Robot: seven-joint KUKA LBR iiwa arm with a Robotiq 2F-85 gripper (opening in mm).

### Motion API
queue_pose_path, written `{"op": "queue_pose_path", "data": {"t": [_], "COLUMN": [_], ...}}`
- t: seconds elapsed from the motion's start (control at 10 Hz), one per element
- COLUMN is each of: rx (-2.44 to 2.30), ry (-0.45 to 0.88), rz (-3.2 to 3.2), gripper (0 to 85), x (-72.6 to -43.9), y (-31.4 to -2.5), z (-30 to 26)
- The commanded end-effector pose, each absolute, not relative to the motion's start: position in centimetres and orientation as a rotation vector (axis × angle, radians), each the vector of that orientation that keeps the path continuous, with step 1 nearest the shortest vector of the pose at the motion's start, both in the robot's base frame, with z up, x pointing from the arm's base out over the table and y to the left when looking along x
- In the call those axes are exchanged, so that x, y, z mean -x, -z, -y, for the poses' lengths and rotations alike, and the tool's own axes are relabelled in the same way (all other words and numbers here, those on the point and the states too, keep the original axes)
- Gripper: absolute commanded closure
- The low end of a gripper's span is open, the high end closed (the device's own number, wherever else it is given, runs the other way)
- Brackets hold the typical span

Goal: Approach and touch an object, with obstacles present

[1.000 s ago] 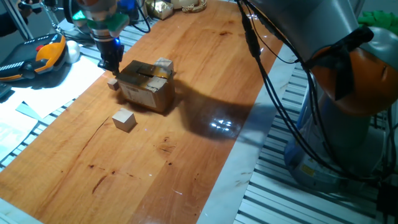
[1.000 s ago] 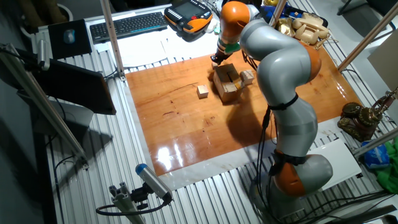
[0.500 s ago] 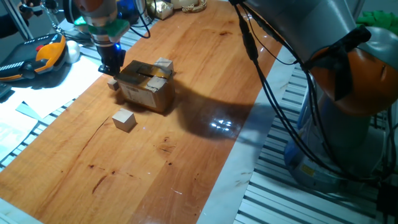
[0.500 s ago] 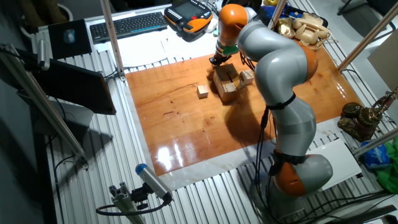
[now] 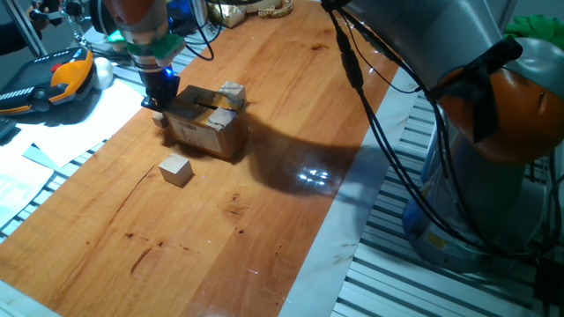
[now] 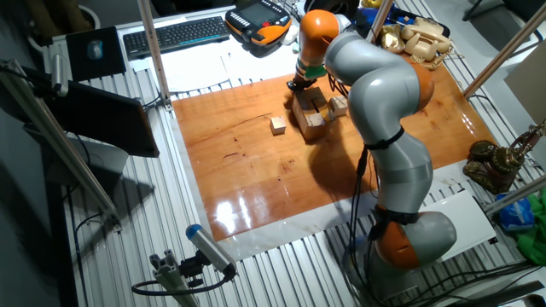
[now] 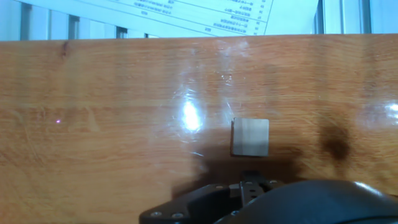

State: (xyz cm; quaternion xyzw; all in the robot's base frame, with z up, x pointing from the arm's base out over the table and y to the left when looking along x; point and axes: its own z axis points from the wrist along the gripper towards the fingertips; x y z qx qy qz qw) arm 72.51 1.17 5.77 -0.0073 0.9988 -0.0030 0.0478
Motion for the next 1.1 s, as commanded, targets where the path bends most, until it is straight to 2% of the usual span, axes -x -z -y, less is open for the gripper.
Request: {"op": "queue_pose_path", "data": {"t": [0.0,1.0], "rx": [0.020,-0.007], "ry": [0.010,0.022], "rz": [-3.046,-3.035], "gripper": [85.0,85.0], "x": [-72.5,-72.8], "y": [-5.7,-4.2], "z": [-1.2,-1.1]}}
